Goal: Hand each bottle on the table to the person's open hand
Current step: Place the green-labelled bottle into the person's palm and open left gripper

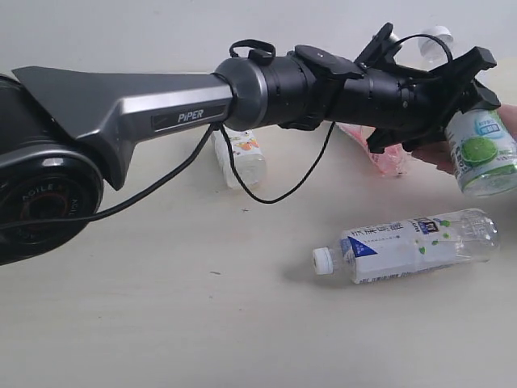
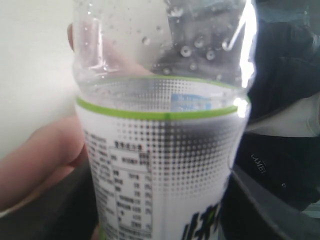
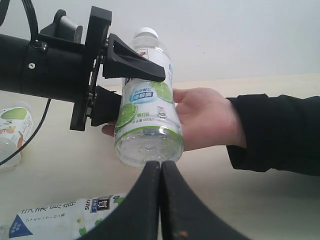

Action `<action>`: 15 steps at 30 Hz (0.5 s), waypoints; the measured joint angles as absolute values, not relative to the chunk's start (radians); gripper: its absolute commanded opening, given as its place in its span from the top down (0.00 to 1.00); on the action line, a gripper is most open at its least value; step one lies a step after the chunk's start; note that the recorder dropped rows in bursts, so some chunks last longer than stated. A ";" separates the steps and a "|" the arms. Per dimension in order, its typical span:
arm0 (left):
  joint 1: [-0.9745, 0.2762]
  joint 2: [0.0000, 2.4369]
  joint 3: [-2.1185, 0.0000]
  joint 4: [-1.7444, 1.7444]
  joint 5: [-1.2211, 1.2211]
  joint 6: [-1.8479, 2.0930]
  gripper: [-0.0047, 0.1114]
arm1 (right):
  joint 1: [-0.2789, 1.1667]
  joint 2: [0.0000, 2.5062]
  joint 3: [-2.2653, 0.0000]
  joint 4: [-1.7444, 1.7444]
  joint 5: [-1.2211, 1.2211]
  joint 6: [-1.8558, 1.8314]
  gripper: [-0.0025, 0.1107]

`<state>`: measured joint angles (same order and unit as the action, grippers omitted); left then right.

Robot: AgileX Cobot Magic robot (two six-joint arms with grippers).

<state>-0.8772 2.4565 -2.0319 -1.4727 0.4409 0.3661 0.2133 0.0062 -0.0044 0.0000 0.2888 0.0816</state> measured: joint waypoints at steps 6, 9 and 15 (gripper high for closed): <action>-0.882 2.457 -2.084 -1.218 0.420 0.136 0.96 | 0.213 0.006 -0.004 0.000 0.289 0.082 0.98; -0.887 2.457 -2.098 -1.072 0.420 -0.016 0.96 | 0.213 0.006 -0.004 0.000 0.289 0.082 0.98; -0.889 2.457 -2.100 -0.949 0.448 -0.147 0.93 | 0.213 0.006 -0.004 0.000 0.289 0.082 0.98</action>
